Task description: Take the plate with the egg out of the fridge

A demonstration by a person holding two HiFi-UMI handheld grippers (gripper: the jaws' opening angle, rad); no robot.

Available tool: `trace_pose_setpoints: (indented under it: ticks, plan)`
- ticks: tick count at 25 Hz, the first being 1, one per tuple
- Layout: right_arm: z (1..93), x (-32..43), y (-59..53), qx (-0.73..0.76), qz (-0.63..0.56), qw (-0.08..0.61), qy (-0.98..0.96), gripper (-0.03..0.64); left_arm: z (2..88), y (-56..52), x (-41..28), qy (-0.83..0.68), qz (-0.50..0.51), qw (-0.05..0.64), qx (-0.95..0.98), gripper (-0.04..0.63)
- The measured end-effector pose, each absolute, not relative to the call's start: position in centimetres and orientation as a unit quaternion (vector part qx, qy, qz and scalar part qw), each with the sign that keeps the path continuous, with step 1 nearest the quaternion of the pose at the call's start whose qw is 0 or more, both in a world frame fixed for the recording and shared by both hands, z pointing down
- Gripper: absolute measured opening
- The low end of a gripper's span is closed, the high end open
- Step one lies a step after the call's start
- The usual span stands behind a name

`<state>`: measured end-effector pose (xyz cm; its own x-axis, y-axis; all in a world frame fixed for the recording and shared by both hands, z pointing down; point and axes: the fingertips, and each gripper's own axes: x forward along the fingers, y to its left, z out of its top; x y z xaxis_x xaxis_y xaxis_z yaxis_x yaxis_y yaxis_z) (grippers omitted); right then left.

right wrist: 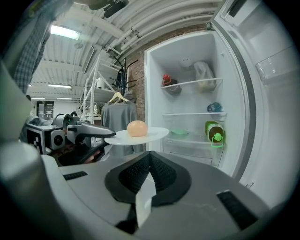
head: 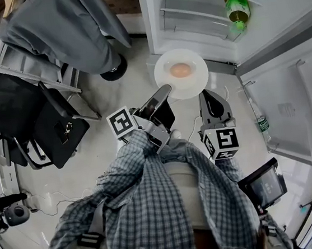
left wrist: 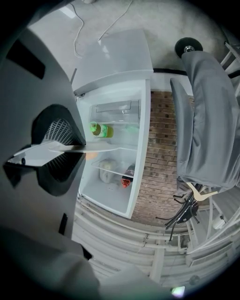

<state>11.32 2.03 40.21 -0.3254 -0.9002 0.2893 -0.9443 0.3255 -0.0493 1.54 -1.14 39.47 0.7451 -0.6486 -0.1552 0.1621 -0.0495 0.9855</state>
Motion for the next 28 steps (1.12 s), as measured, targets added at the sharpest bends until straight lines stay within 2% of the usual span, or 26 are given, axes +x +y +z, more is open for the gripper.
trace_pose_setpoints:
  ticks: [28]
  plan:
    - [40.7, 10.7, -0.3, 0.57, 0.098, 0.117, -0.808, 0.006, 39.8, -2.9, 0.3, -0.188, -0.307, 0.668, 0.651, 0.046]
